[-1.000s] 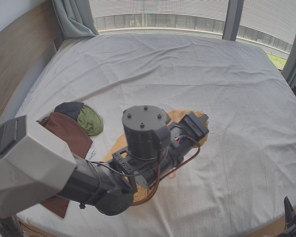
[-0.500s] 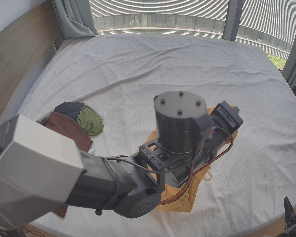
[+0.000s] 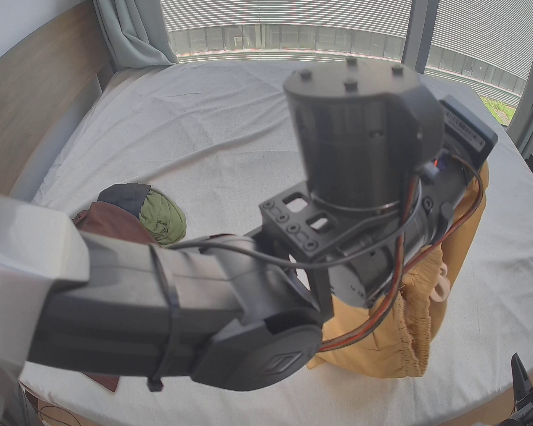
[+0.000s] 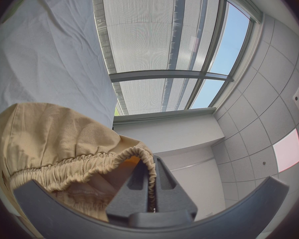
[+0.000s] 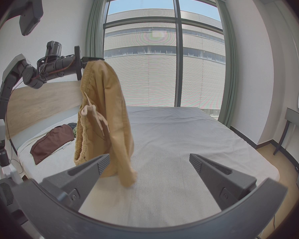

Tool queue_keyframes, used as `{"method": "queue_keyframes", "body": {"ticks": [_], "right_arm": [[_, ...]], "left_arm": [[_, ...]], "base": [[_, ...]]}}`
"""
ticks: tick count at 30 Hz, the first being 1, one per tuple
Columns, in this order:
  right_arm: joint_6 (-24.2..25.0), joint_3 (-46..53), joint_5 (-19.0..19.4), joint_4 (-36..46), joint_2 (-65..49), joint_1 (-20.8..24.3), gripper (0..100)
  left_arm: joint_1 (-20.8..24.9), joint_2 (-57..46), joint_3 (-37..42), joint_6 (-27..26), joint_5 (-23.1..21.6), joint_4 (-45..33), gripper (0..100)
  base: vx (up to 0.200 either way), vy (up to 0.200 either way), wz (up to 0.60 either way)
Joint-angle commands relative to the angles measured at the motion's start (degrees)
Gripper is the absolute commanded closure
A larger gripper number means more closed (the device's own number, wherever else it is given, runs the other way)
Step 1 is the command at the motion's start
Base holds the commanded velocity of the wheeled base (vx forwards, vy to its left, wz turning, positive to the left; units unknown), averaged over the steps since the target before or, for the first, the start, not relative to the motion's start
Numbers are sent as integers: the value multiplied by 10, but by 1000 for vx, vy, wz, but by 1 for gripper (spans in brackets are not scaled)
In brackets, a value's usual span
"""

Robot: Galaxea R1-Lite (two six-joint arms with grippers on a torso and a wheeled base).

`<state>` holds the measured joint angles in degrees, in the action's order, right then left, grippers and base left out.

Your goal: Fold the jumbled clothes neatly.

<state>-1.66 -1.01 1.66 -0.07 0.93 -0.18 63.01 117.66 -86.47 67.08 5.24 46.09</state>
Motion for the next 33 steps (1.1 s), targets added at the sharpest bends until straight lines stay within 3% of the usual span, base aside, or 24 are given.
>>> {"method": "queue_keyframes", "body": {"ticks": [1, 8, 15, 27, 33], "right_arm": [[0, 10, 0, 0, -1, 0, 0], [0, 10, 0, 0, -1, 0, 0], [1, 10, 0, 0, -1, 0, 0], [0, 10, 0, 0, -1, 0, 0], [0, 10, 0, 0, -1, 0, 0]], "left_arm": [[-16, -12, 3, 7, 5, -4, 100], [-76, -53, 101, 7, -1, 23, 100], [-98, -81, 198, -10, -11, 38, 100], [-146, -76, 311, -43, -14, 155, 100], [-155, -71, 372, -85, -15, 221, 100]], "base": [[0, 0, 0], [0, 0, 0], [0, 0, 0], [0, 0, 0], [0, 0, 0]]}}
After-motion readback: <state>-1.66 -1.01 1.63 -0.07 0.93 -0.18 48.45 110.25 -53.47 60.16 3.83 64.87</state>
